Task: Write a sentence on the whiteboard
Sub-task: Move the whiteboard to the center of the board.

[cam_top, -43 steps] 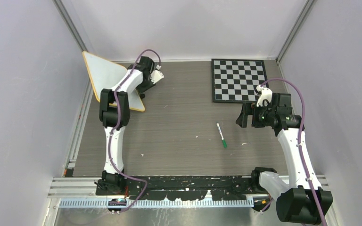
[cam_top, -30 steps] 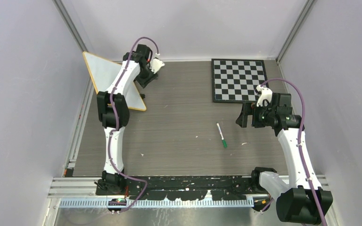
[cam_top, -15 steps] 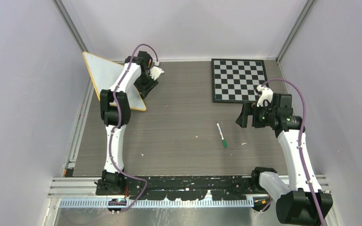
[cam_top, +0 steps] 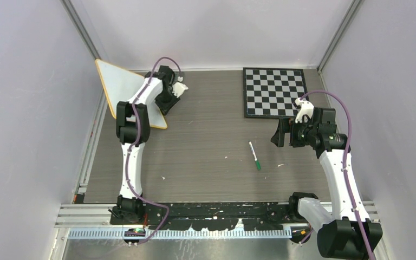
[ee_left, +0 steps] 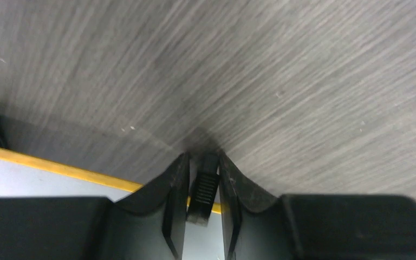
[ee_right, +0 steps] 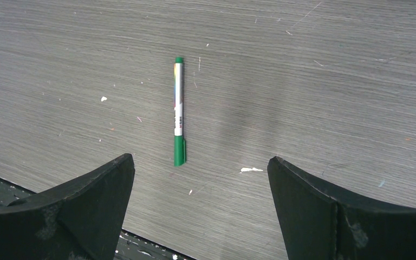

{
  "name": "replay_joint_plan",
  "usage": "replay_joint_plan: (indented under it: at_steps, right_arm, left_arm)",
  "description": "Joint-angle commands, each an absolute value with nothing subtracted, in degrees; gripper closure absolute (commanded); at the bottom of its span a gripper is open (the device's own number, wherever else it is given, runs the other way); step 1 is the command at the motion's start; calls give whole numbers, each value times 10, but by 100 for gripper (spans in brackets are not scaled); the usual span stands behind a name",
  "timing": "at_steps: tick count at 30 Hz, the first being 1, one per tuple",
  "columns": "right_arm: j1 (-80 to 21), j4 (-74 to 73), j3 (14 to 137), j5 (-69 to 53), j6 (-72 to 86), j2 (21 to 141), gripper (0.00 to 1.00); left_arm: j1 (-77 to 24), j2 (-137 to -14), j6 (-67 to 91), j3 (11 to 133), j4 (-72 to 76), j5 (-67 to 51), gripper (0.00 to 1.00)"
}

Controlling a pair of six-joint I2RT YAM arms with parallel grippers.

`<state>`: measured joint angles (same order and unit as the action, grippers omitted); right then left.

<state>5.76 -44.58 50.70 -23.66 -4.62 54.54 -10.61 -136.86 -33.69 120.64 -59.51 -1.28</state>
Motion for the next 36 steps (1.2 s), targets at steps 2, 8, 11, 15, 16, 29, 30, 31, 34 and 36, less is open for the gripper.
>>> replay_joint_plan:
  at_steps: [2,8,11,15,16,29,30,31,34,36]
  right_arm:
    - [59,-426,505,-244,-51,532,3]
    - [59,-426,506,-244,-51,533,3]
    - [59,-426,506,-245,-51,531,3]
    - [59,-426,505,-245,-52,531,3]
    - [59,-426,506,-246,-52,531,3]
    - [59,-425,503,-220,-50,519,3]
    - [59,-424,503,-214,-49,519,3]
    - [60,-423,503,-208,-48,518,3]
    - [69,-421,501,-194,-42,517,3]
    - [79,-419,501,-190,-40,515,3]
  left_arm:
    - [-100,-1317,-359,1129,-587,-34,78]
    - [-112,-1250,-372,1046,-585,-46,91]
    - [-133,-1208,-385,985,-574,-49,96]
    - [-173,-1164,-395,915,-560,-44,100]
    - [-183,-1157,-395,904,-559,-43,100]
    - [-399,-1110,-389,795,-533,18,100]
    - [-418,-1107,-392,786,-526,26,100]
    - [-437,-1103,-395,775,-520,34,100]
    - [-495,-1094,-407,748,-508,55,100]
    - [-529,-1088,-413,739,-507,59,100]
